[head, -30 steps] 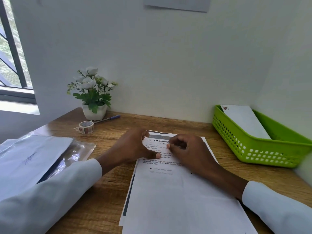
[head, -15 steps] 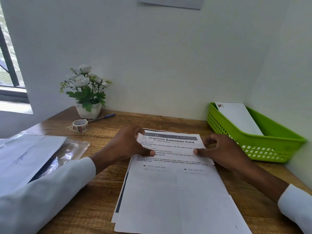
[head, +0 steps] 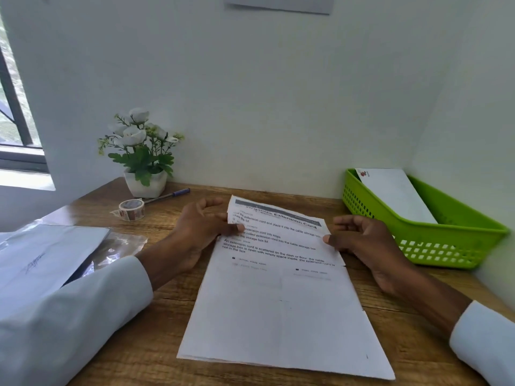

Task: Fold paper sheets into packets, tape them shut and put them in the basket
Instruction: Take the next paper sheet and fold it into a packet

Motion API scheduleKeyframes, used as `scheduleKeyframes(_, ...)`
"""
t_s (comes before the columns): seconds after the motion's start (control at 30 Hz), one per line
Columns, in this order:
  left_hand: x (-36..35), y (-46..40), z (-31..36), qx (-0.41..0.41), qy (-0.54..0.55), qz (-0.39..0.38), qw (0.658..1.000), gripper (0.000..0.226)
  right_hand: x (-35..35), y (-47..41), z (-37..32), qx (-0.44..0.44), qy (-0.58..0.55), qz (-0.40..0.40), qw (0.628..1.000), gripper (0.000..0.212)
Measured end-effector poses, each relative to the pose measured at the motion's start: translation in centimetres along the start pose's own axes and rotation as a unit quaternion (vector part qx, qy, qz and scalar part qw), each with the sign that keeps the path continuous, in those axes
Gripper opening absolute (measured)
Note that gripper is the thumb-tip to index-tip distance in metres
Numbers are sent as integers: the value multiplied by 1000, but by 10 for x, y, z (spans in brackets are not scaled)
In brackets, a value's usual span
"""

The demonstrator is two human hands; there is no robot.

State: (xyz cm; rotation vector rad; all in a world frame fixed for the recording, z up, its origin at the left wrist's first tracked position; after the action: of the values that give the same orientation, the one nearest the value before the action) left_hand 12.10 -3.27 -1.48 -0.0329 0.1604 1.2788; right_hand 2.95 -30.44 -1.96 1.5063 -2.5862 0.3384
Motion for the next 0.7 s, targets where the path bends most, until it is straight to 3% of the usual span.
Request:
scheduleKeyframes(0.13,2,1,4,-29,109,-28,993,60,-5,-1,-4,37,18,32,999,61)
scheduleKeyframes(0.27,6,0,6,-51,160,-28,985,53,-14,-1,-8,-14,-143,-103,984,41)
scheduleKeyframes(0.4,8,-3,3,-54,173,-14,983,44,-21,2,-9,-30,-140,-190,971,29)
scheduleKeyframes(0.53,5,-3,1,-29,162,-51,985,35,-22,-3,-5,-28,-180,-145,972,26)
scheduleKeyframes(0.63,-1,-1,-1,-20,94,-123,988,35,-19,-6,-3,-36,-235,-129,963,26)
scheduleKeyframes(0.7,-3,-1,-3,-15,61,-131,989,35,-17,-7,-2,-40,-241,-119,962,25)
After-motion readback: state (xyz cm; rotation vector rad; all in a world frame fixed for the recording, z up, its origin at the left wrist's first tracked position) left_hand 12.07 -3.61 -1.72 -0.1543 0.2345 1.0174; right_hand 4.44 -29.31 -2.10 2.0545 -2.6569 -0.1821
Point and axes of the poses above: each hand's wrist, its own y-axis away from the middle knuckle, its own x-axis out of the back of the hand, z = x × y, the point moved 3 cm from there along -y, towards the middle knuckle, and after that the axes turned 1 degree about y, right-handed, at the moved point
